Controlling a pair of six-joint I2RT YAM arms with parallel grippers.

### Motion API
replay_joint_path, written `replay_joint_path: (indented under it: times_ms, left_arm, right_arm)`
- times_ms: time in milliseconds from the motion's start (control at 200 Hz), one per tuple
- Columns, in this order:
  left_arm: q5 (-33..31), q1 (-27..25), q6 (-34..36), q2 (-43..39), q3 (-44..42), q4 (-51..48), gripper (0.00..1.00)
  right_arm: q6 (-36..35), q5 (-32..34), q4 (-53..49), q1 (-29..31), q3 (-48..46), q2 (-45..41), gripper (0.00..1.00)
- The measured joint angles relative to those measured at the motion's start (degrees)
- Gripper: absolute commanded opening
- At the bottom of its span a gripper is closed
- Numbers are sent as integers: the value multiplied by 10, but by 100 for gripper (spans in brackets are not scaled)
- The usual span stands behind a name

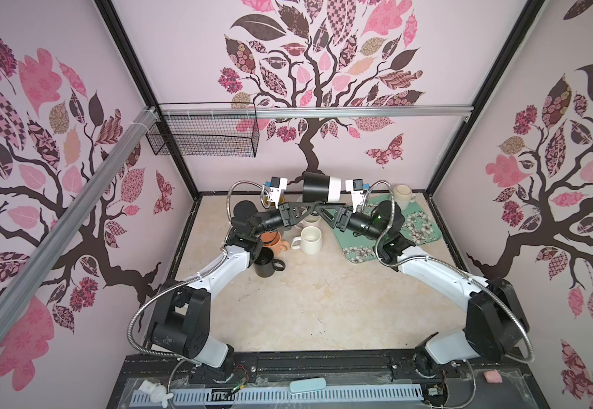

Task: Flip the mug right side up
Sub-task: 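Grasp the black mug with the left gripper while the right gripper holds it, then open the right gripper off the black mug and move it back over the tray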

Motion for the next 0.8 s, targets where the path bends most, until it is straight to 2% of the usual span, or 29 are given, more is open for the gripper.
replay_joint_path:
  times_ms: [130,310,485,640,800]
  left_arm:
    - [2,6,31,5,-1,-33,0]
    - [-1,9,137,-3,-1,-132,0]
    - [-6,12,293,-36,-1,-311,0]
    - [-17,8,449,-80,0,-476,0]
    - [-42,-4,601,-100,8,-608,0]
  right_arm:
    - [-45,46,-76,-2,0,-26,59]
    - [-83,65,-159,-23,0,-36,60]
    - [-113,73,-217,-100,17,-37,62]
    - [-163,96,-302,-166,98,-17,65]
    - [-206,124,-373,-209,185,46,68]
